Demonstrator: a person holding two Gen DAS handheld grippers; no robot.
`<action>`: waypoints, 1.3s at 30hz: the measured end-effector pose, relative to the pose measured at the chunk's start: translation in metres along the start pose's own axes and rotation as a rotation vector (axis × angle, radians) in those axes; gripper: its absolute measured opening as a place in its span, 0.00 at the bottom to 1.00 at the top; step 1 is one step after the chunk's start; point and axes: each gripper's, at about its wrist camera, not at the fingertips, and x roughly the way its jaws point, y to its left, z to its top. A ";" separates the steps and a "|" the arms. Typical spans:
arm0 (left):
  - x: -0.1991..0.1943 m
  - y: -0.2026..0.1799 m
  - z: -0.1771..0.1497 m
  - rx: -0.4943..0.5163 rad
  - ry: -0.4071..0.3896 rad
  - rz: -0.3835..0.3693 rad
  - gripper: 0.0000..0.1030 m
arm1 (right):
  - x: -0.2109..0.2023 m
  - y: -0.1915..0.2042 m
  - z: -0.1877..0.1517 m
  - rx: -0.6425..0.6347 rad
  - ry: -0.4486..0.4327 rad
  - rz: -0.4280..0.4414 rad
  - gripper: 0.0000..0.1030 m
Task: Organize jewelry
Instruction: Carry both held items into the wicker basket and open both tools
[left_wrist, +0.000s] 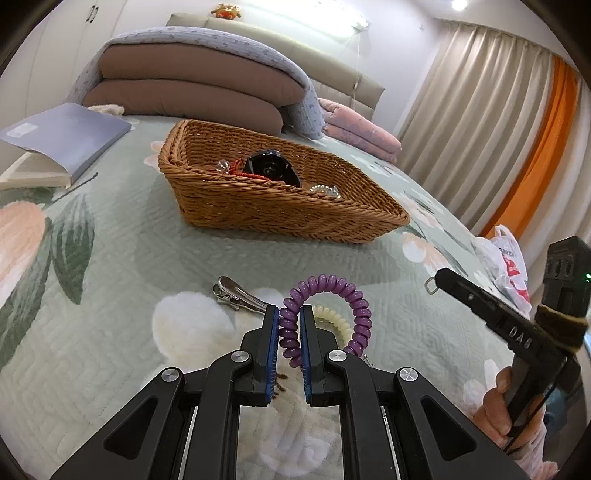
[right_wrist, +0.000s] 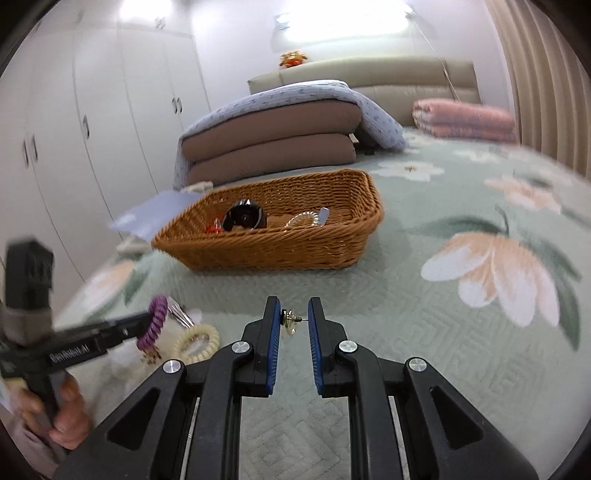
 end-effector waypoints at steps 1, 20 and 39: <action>0.000 0.001 0.000 -0.003 0.000 -0.001 0.10 | 0.000 -0.008 0.002 0.041 0.006 0.034 0.16; 0.013 -0.013 0.126 0.010 -0.190 0.087 0.10 | 0.058 0.026 0.121 -0.082 -0.118 -0.071 0.16; 0.075 0.010 0.119 0.022 -0.121 0.180 0.11 | 0.110 0.024 0.093 -0.144 -0.027 -0.144 0.16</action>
